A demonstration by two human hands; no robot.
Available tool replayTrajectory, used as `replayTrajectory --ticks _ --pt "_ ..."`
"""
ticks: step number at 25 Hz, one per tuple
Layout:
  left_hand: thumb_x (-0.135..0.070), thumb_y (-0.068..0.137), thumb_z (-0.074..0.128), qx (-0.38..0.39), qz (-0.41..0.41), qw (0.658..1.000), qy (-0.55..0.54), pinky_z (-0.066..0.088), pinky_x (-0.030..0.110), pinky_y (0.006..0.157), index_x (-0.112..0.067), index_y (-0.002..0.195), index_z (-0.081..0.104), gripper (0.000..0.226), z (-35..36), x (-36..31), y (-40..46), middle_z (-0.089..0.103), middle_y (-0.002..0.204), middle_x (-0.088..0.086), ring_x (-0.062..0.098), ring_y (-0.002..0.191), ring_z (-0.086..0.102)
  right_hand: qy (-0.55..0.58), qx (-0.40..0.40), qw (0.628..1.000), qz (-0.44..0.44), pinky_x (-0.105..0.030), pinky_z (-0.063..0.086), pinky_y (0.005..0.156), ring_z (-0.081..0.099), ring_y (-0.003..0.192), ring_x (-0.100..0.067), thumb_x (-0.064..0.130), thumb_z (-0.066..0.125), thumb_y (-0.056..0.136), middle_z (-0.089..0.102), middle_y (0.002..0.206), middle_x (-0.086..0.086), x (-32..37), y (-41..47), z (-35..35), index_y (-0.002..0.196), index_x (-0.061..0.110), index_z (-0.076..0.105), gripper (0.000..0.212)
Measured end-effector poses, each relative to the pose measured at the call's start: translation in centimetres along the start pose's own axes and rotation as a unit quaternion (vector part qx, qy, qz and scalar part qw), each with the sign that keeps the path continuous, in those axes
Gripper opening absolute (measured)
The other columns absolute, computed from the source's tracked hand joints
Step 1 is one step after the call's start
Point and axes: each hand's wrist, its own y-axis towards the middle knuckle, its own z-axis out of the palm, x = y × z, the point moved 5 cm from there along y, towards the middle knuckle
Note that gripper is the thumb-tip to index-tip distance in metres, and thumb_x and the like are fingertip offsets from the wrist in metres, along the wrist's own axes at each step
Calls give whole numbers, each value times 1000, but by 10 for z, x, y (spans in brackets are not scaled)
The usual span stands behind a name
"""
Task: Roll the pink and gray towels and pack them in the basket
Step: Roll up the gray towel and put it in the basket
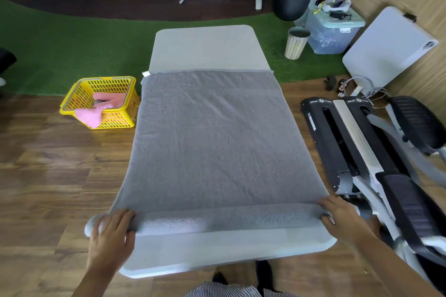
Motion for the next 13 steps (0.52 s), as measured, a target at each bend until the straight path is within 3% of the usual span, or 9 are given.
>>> replayTrajectory --ticks 3,4,6,7,9,11,13 --pt "-22 79 37 15 -14 999 -33 42 55 94 -1 96 69 42 1 -5 2 69 99 11 31 91 66 44 -8 997 58 -35 47 78 60 90 -29 -4 68 70 62 103 -8 -3 -4 -1 104 4 65 35" --pt "-23 80 37 11 -7 999 -48 39 56 100 -2 99 69 42 3 -4 2 69 102 5 22 101 64 45 -4 997 68 -38 47 82 60 94 -32 -6 68 71 63 104 -11 -5 -7 1 105 2 65 36" --pt "-28 76 41 19 12 997 -80 23 52 115 -5 109 65 46 10 -2 -1 57 117 -17 -9 122 43 40 25 996 76 -41 44 93 55 109 -34 1 69 74 61 114 -10 -10 -11 8 114 3 62 40" --pt "-30 73 42 23 15 995 -92 15 48 118 -6 111 64 49 13 -2 -2 53 118 -21 -14 125 36 38 50 994 84 -40 41 97 51 115 -31 6 69 75 58 119 -8 -12 -12 9 120 5 59 46" --pt "-29 72 42 9 5 997 -76 14 46 117 -6 103 66 46 16 -6 -1 64 105 -14 -3 113 49 31 87 992 81 -34 41 96 50 115 -27 11 70 73 56 118 -4 -10 -10 9 122 7 57 51" --pt "-26 73 39 -8 4 999 -50 31 49 104 -7 88 70 39 9 -14 4 68 82 -1 17 87 60 31 98 991 82 -29 44 85 57 101 -26 13 68 71 62 104 -3 -7 -6 4 108 9 64 38" --pt "-26 72 37 -13 19 999 -25 40 49 89 -9 80 71 39 5 -14 6 66 72 -1 25 69 64 28 117 989 88 -28 46 75 59 89 -21 19 63 75 63 94 1 -5 -4 -2 98 14 65 24"
